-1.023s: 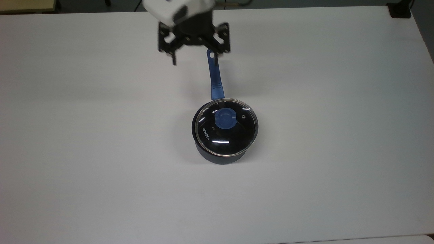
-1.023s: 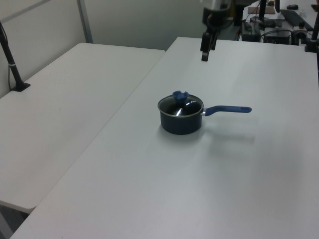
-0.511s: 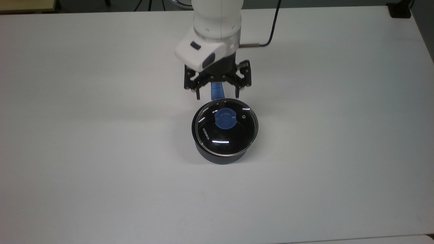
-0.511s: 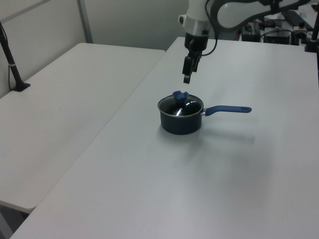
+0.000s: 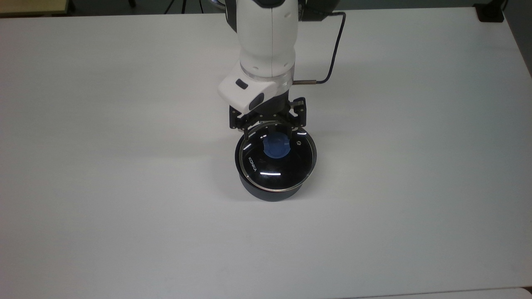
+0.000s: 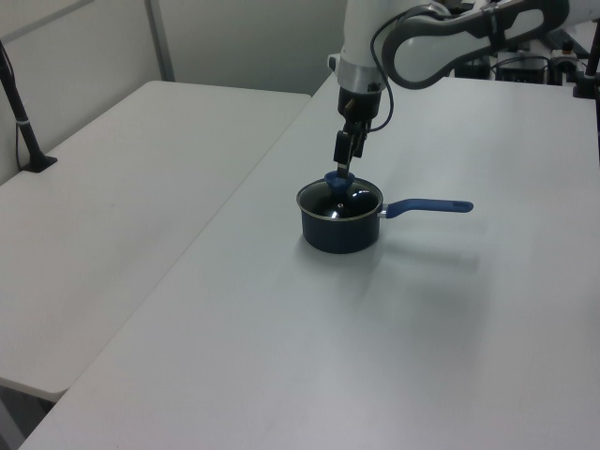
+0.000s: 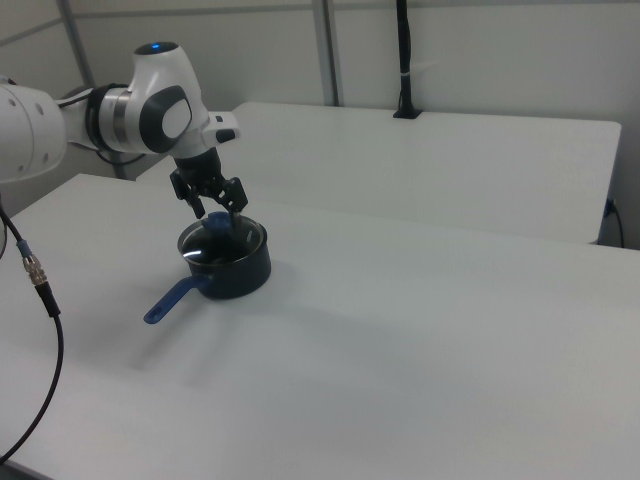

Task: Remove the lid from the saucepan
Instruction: 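Move the open gripper over the lid and lower toward the blue knob, then close the gripper on the blue knob of the glass lid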

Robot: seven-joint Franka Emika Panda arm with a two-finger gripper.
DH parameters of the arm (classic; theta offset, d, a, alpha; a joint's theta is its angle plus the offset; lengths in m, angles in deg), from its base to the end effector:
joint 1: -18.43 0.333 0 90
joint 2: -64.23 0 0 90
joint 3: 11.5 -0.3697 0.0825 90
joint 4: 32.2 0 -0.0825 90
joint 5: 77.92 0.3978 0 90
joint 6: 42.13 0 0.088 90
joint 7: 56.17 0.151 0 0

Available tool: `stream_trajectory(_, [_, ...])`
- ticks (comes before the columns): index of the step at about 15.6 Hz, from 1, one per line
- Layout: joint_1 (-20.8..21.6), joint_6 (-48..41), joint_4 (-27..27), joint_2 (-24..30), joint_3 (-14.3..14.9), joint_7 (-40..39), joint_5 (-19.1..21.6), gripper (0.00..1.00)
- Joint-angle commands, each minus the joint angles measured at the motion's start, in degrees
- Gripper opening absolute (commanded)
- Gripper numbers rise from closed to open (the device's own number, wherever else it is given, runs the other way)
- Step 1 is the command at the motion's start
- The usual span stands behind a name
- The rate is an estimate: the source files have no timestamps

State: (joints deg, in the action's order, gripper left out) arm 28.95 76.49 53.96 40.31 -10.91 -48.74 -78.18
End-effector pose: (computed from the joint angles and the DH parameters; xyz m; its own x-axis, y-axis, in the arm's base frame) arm 0.7255 0.1277 0.4422 0.9879 0.0454 0.1483 0.0475 -0.9988 -0.0108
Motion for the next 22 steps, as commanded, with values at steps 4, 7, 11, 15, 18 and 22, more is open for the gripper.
stream_trajectory(4, [0.38,4.59,-1.00,-2.62,-0.41,2.94,1.14,0.91])
stream_trajectory(7, [0.47,5.21,-1.08,-3.15,-0.50,3.03,1.14,0.88])
stream_trajectory(11, [1.26,4.95,-1.08,-2.89,-0.67,3.21,1.31,0.88])
stream_trajectory(15, [1.61,5.13,-1.08,-2.97,-0.67,2.77,1.14,0.48])
stream_trajectory(18, [1.26,5.13,-1.08,-2.63,-0.50,2.59,1.22,0.27])
stream_trajectory(22, [-0.32,3.03,-1.00,0.88,-0.50,-0.21,1.57,0.23])
